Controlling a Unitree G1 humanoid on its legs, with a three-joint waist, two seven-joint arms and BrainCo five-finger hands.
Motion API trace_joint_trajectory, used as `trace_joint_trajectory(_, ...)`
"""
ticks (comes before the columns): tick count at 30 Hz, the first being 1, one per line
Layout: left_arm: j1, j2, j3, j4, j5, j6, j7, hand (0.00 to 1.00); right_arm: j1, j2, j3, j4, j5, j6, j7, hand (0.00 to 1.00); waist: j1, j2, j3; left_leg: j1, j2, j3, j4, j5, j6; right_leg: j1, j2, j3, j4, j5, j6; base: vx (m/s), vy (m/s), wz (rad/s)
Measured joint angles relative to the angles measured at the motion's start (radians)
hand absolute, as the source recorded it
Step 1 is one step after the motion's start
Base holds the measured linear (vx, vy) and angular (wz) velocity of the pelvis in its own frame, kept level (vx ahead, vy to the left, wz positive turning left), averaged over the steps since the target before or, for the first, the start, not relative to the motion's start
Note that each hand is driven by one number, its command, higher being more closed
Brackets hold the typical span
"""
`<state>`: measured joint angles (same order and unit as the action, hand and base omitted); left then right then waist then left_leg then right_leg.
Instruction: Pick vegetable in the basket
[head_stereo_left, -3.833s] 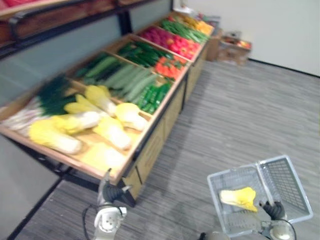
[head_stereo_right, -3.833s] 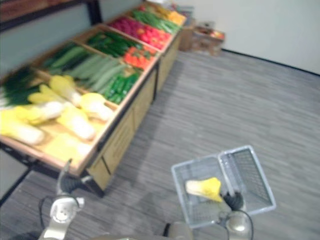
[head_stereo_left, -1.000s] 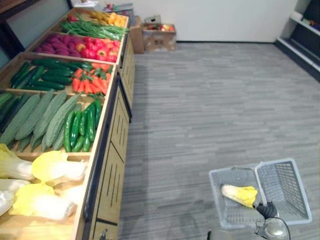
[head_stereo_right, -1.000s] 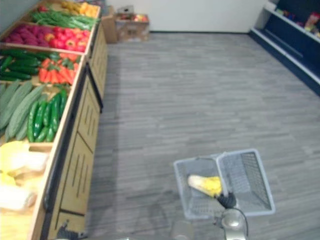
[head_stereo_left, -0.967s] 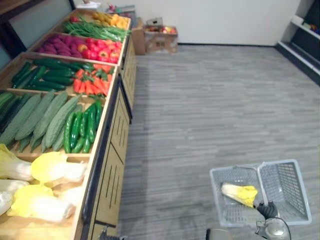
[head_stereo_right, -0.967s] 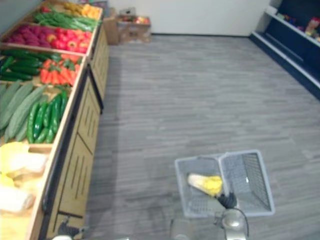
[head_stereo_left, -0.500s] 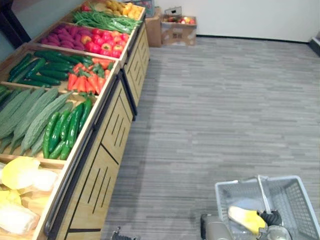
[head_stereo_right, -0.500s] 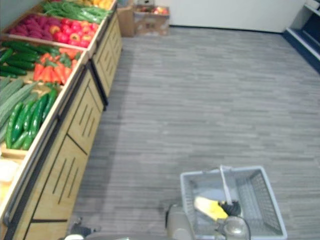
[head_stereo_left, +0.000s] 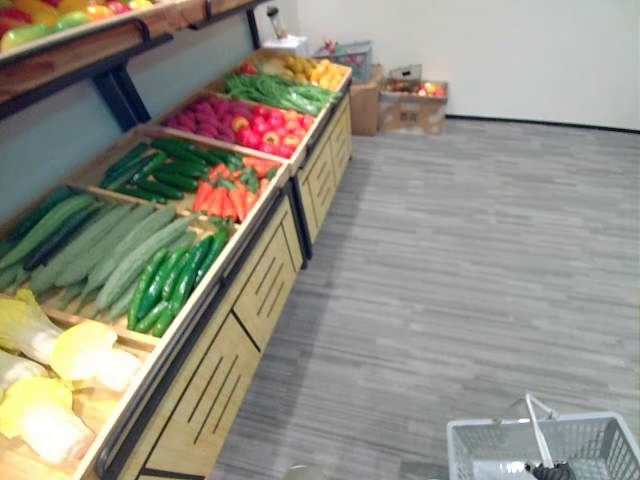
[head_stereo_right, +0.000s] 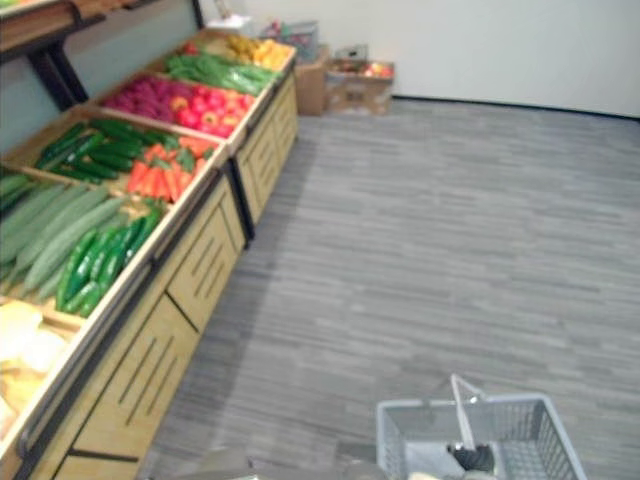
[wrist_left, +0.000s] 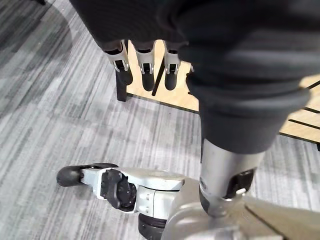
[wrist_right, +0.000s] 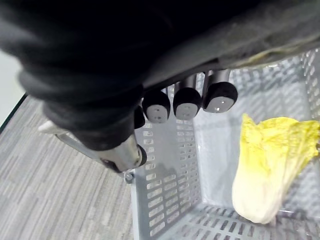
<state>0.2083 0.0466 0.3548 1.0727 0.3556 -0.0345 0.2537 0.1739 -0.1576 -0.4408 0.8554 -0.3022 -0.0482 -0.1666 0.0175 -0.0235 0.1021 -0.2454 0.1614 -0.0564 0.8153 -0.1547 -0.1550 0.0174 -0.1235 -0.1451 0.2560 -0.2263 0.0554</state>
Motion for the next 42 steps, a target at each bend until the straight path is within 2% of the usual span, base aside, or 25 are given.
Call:
trace_joint_trajectory(4,-0.009,-0.007,0.003,0.0,-0.002,0.0,0.009,0.0,-0.004,0.019,-0.021,-0.028,0.007,0.0,-0.008,1.0,0.0,0.012,0.008,-0.009,0.003,0.048,-0.489,0.022,0.04,0.036,-0.022,-0.009,-0.049,-0.013,0.019,0.15,0.191,0.07)
trace_joint_trajectory(5,-0.011,-0.017,0.003,0.0,-0.002,0.0,0.01,0.0,0.004,0.016,-0.003,-0.049,0.006,0.0,-0.013,1.0,0.005,0.032,0.016,-0.011,0.01,0.048,-0.634,0.058,0.045,0.046,-0.024,-0.012,-0.043,-0.035,0.051,0.14,0.234,0.05)
trace_joint_trajectory(6,-0.011,-0.025,0.003,0.0,-0.002,0.0,0.01,0.0,0.009,0.011,0.007,-0.058,0.007,0.0,-0.016,1.0,0.008,0.044,0.017,-0.011,0.014,0.049,-0.655,0.069,0.043,0.051,-0.024,-0.011,-0.04,-0.044,0.065,0.25,0.402,-0.1)
trace_joint_trajectory(7,-0.005,-0.031,0.005,0.001,-0.002,0.001,0.012,0.0,0.009,0.013,0.027,-0.058,0.006,0.0,-0.019,1.0,0.016,0.044,0.014,-0.007,0.012,0.079,-0.623,0.131,0.034,0.074,-0.037,0.008,-0.048,-0.057,0.081,0.18,0.285,-0.19)
trace_joint_trajectory(8,0.005,-0.03,0.007,0.001,-0.002,0.001,0.012,0.0,0.007,0.021,0.043,-0.058,0.006,0.0,-0.019,1.0,0.022,0.037,0.012,-0.003,0.0,0.101,-0.602,0.133,0.035,0.086,-0.053,0.021,-0.059,-0.059,0.084,0.31,0.413,-0.46)
trace_joint_trajectory(9,0.011,-0.013,0.005,-0.001,0.0,0.0,0.012,0.0,-0.002,0.042,0.082,-0.059,0.007,-0.004,-0.015,1.0,0.037,-0.002,0.004,-0.001,-0.038,0.149,-0.564,0.087,0.051,0.1,-0.097,0.061,-0.096,-0.059,0.08,0.22,0.253,-0.43)
trace_joint_trajectory(10,0.011,-0.006,0.005,-0.002,0.001,0.0,0.012,0.0,-0.009,0.05,0.09,-0.06,0.007,-0.008,-0.011,1.0,0.041,-0.016,-0.001,-0.009,-0.05,0.166,-0.548,0.068,0.056,0.098,-0.11,0.085,-0.103,-0.057,0.078,0.34,0.354,-0.45)
trace_joint_trajectory(12,0.005,0.015,0.002,0.002,0.002,0.0,0.011,0.0,-0.042,0.065,0.095,-0.043,0.006,-0.009,0.004,1.0,0.038,-0.04,-0.016,-0.02,-0.085,0.187,-0.536,0.034,0.075,0.069,-0.139,0.149,-0.08,0.004,0.081,0.3,0.281,-0.14)
trace_joint_trajectory(15,0.008,0.025,-0.031,0.002,0.003,0.001,0.006,0.0,-0.077,0.058,0.082,0.011,0.008,-0.008,0.008,1.0,0.046,-0.039,-0.014,0.082,-0.112,0.216,-0.625,0.027,0.097,-0.059,-0.142,0.247,0.209,0.103,0.085,0.28,0.253,-0.17)
trace_joint_trajectory(16,0.014,0.034,-0.048,0.002,0.003,0.001,0.005,0.0,-0.085,0.06,0.08,0.019,0.014,-0.008,0.008,1.0,0.04,-0.041,-0.012,0.124,-0.122,0.218,-0.653,0.026,0.102,-0.107,-0.142,0.266,0.328,0.161,0.084,0.27,0.228,-0.07)
trace_joint_trajectory(17,0.02,0.044,-0.083,0.001,0.003,0.001,0.003,0.0,-0.089,0.06,0.074,0.018,0.037,-0.018,0.009,1.0,0.032,-0.044,-0.007,0.183,-0.134,0.216,-0.677,0.017,0.119,-0.15,-0.138,0.285,0.454,0.27,0.085,0.23,0.17,0.07)
trace_joint_trajectory(18,0.02,0.047,-0.094,0.0,0.003,0.001,0.002,0.0,-0.093,0.059,0.074,0.016,0.039,-0.024,0.009,1.0,0.025,-0.024,-0.007,0.207,-0.134,0.215,-0.683,0.01,0.133,-0.159,-0.132,0.295,0.501,0.308,0.085,0.26,0.135,0.17)
trace_joint_trajectory(19,0.012,0.053,-0.114,-0.003,0.003,0.001,0.002,0.0,-0.099,0.06,0.078,0.016,0.035,-0.03,0.013,1.0,0.019,-0.03,-0.002,0.242,-0.135,0.21,-0.682,-0.007,0.159,-0.182,-0.117,0.292,0.598,0.293,0.08,0.36,0.129,0.21)
trace_joint_trajectory(20,0.0,0.073,-0.118,-0.011,0.003,0.0,0.002,0.0,-0.107,0.059,0.084,0.016,0.035,-0.031,0.02,1.0,0.022,-0.036,0.002,0.272,-0.135,0.204,-0.686,-0.019,0.17,-0.217,-0.103,0.268,0.668,0.219,0.073,0.3,0.092,0.23)
trace_joint_trajectory(22,-0.02,0.084,-0.113,-0.013,0.003,0.0,0.002,0.0,-0.124,0.059,0.084,0.017,0.036,-0.037,0.02,1.0,0.017,-0.043,0.009,0.311,-0.131,0.182,-0.707,-0.024,0.174,-0.259,-0.081,0.193,0.665,0.118,0.045,0.3,0.004,0.29)
trace_joint_trajectory(24,-0.029,0.082,-0.104,-0.016,0.002,0.0,0.002,0.0,-0.142,0.058,0.081,0.017,0.036,-0.044,0.02,1.0,0.014,-0.036,0.019,0.35,-0.108,0.175,-0.726,-0.033,0.168,-0.278,-0.049,0.134,0.547,0.079,0.023,0.29,-0.067,0.23)
trace_joint_trajectory(27,-0.044,0.073,-0.069,-0.018,0.003,0.0,0.001,0.0,-0.152,0.063,0.075,0.021,0.038,-0.043,0.02,1.0,0.013,-0.027,0.026,0.375,-0.062,0.146,-0.723,-0.07,0.129,-0.274,-0.005,0.101,0.208,0.094,0.033,0.26,-0.161,0.29)
trace_joint_trajectory(28,-0.052,0.072,-0.048,-0.018,0.003,0.001,0.001,0.0,-0.153,0.069,0.074,0.02,0.04,-0.04,0.02,1.0,0.013,-0.04,0.033,0.384,-0.056,0.131,-0.72,-0.088,0.104,-0.271,-0.008,0.109,0.075,0.121,0.053,0.35,-0.353,0.32)
trace_joint_trajectory(29,-0.06,0.072,-0.027,-0.018,0.005,0.003,0.001,0.0,-0.15,0.08,0.071,0.02,0.04,-0.038,0.02,1.0,0.013,-0.062,0.037,0.396,-0.051,0.121,-0.707,-0.117,0.071,-0.256,-0.014,0.126,-0.01,0.211,0.068,0.3,-0.312,0.29)
trace_joint_trajectory(30,-0.066,0.069,-0.013,-0.016,0.009,0.006,0.001,0.0,-0.151,0.08,0.065,0.019,0.04,-0.034,0.02,1.0,0.014,-0.049,0.044,0.407,-0.03,0.116,-0.697,-0.131,0.058,-0.245,0.006,0.112,-0.005,0.227,0.059,0.36,-0.407,0.16)
trace_joint_trajectory(32,-0.073,0.016,0.014,-0.017,0.012,0.009,-0.001,0.0,-0.153,0.078,0.047,0.01,0.039,-0.023,0.017,1.0,0.014,-0.008,0.044,0.415,0.027,0.126,-0.7,-0.132,0.042,-0.259,0.058,0.077,0.064,0.164,0.024,0.32,-0.341,0.06)
trace_joint_trajectory(34,-0.087,-0.003,0.015,-0.016,0.012,0.009,-0.002,0.0,-0.152,0.08,0.032,0.009,0.045,-0.021,0.017,1.0,0.013,-0.002,0.041,0.429,0.034,0.12,-0.728,-0.107,0.006,-0.289,0.057,0.068,0.144,0.103,0.011,0.24,-0.254,0.17)
trace_joint_trajectory(37,-0.088,-0.001,0.045,-0.018,0.017,0.004,-0.004,0.0,-0.136,0.078,0.014,0.014,0.044,-0.019,0.014,1.0,0.011,-0.003,0.028,0.439,0.035,0.09,-0.738,-0.047,0.0,-0.284,0.046,0.039,0.192,0.023,0.0,0.24,-0.242,0.3)
trace_joint_trajectory(40,-0.076,-0.006,0.044,-0.017,0.012,0.003,-0.004,0.0,-0.124,0.077,0.016,0.029,0.039,-0.012,0.013,1.0,0.011,0.005,0.017,0.354,0.055,0.024,-0.58,-0.03,-0.002,-0.219,0.058,-0.011,0.127,0.012,-0.014,0.29,-0.201,0.46)
trace_joint_trajectory(42,-0.062,-0.006,0.044,-0.019,0.001,0.001,-0.002,0.0,-0.111,0.074,0.016,0.053,0.039,-0.006,0.011,1.0,0.01,0.01,0.014,0.236,0.058,-0.039,-0.333,0.007,-0.04,-0.151,0.066,-0.046,0.086,0.009,-0.032,0.29,-0.181,0.42)
